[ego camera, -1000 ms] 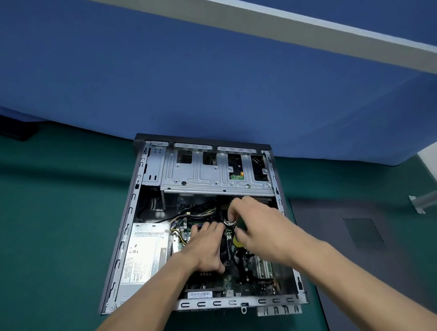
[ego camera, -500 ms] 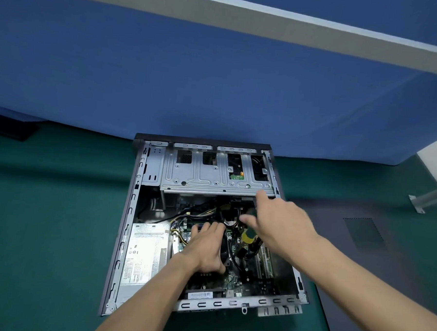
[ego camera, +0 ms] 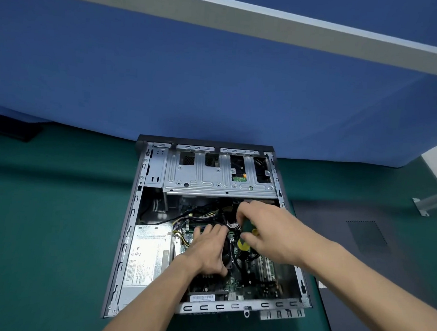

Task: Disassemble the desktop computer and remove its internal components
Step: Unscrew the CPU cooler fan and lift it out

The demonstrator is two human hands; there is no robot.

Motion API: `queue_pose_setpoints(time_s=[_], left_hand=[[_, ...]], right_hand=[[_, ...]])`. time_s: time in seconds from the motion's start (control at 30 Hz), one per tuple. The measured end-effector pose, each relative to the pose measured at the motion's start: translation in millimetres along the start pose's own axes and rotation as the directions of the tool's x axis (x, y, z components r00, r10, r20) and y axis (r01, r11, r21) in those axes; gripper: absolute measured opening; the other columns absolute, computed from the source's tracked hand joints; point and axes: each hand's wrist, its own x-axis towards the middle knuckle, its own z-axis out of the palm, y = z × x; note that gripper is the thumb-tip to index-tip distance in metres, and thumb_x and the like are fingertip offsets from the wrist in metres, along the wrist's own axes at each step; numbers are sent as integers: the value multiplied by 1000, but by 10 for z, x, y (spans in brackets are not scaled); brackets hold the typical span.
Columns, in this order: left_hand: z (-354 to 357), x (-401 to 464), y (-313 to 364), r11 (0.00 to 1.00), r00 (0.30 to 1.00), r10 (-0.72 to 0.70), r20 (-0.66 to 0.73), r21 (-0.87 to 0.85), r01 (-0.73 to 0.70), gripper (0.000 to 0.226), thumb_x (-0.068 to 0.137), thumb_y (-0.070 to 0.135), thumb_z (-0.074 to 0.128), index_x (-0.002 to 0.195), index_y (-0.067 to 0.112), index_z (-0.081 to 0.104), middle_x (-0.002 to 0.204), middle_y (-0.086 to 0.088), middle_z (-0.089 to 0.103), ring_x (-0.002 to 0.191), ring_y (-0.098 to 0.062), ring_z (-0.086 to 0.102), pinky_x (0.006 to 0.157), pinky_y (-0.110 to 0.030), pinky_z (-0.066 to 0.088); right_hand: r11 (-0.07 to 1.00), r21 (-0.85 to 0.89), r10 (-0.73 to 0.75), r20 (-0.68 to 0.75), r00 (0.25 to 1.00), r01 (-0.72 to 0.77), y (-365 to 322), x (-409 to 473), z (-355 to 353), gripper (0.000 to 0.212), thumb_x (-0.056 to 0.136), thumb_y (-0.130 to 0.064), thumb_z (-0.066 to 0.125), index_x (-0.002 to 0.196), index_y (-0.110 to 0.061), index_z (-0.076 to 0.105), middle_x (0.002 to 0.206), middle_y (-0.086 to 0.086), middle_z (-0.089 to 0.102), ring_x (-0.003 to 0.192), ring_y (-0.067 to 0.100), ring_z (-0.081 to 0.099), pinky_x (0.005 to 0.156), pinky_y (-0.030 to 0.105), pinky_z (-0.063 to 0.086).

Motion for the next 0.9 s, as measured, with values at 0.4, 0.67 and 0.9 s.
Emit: queue_pose_setpoints(time_s=[0.4, 0.67, 0.9], left_hand=[[28, -24, 7, 999, 999, 2, -40, 50, 0, 84, 63, 40, 77, 130, 16, 32, 129, -3, 40, 118, -24, 34, 107, -42, 21], [29, -32, 10, 998, 998, 12, -58, 61, -8, 85, 62, 40, 75, 130, 16, 30, 124, -2, 40, 115, -22, 35, 106, -41, 22], [43, -54, 33, 983, 996, 20, -85, 184, -4, 93, 68, 46, 68, 141, 10, 22, 137, -8, 34, 131, -24, 27, 116, -44, 0]], right_hand=[[996, 20, 83, -61, 995, -82, -99, -84, 93, 18, 94, -32, 46, 107, -21, 40, 107, 3, 51, 95, 30, 56, 72, 33, 38], [996, 2, -88, -157, 984, 90, -68, -141, 162, 18, 92, -31, 50, 105, -27, 38, 101, -5, 52, 88, 24, 56, 71, 33, 41], [983, 180, 70, -171, 983, -38, 384, -100, -66, 16, 77, -28, 60, 86, -32, 47, 84, -13, 55, 78, 12, 52, 64, 28, 40]])
